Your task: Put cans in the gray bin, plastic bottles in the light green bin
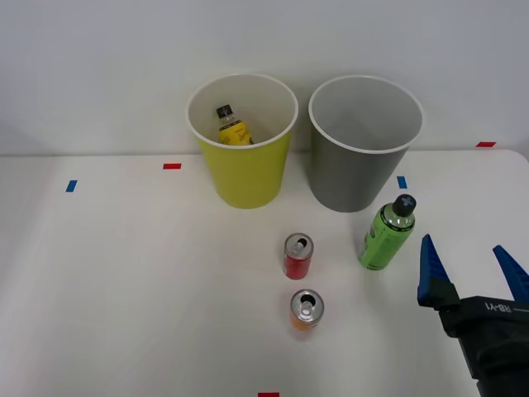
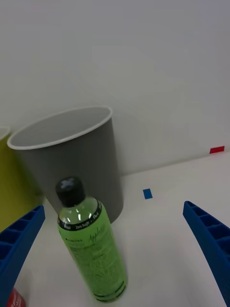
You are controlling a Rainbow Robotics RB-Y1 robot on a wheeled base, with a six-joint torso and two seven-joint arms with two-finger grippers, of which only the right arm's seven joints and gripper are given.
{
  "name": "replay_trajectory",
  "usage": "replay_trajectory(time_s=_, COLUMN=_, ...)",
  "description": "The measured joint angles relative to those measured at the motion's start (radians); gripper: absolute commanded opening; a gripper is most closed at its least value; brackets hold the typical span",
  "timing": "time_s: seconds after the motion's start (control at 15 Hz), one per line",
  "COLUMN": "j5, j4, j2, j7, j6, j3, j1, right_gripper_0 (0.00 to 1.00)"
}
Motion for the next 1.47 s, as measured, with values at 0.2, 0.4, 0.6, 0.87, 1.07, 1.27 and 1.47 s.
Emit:
replay_trajectory(time_s=0.2, j5=0.018, j4=0.122, j2=0.031, j7=0.008, j6=-0.122, j3=0.012, j1=-0.006, right_gripper_0=1.00)
replay_trajectory(time_s=0.4, j5=0.016, j4=0.158, j2=0.047, j7=-0.004, j6=-0.164, j3=0.009, j1=0.022, right_gripper_0=1.00)
replay_trajectory(time_s=0.6, j5=-0.003, j4=0.160, j2=0.062, j7=-0.027, j6=-0.165, j3=0.003, j1=0.058, right_gripper_0=1.00)
replay_trajectory(time_s=0.87, j5=-0.011, j4=0.160, j2=0.092, j7=-0.056, j6=-0.165, j3=0.023, j1=0.071, right_gripper_0=1.00)
replay_trajectory(time_s=1.07, j5=-0.009, j4=0.196, j2=0.095, j7=-0.141, j6=-0.189, j3=0.034, j1=0.059, right_gripper_0=1.00)
replay_trajectory(time_s=1.27, j5=0.120, j4=0.306, j2=0.100, j7=-0.300, j6=-0.345, j3=0.055, j1=0.036, right_gripper_0=1.00)
replay_trajectory(time_s=1.47, j5=0.280, j4=0.342, j2=0.128, j7=-0.508, j6=-0.395, j3=0.055, j1=0.051, right_gripper_0=1.00)
